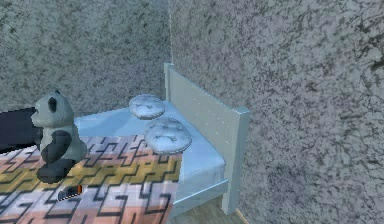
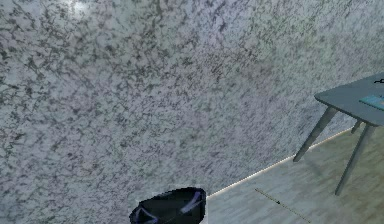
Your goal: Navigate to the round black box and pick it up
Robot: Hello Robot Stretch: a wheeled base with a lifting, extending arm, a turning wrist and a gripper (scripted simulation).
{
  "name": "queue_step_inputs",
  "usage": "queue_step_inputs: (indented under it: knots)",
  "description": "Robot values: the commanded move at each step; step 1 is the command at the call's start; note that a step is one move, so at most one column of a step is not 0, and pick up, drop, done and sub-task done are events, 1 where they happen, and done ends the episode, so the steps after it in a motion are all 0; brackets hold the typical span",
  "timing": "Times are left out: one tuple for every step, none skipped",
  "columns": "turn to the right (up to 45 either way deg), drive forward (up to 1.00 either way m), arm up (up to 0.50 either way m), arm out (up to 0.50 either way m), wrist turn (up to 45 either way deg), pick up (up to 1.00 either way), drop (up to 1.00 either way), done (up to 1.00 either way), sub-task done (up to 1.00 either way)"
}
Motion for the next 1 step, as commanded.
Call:
queue_step_inputs:
  knots:
    - [0.0,0.00,0.00,0.00,0.0,0.00,0.00,1.00,0.00]
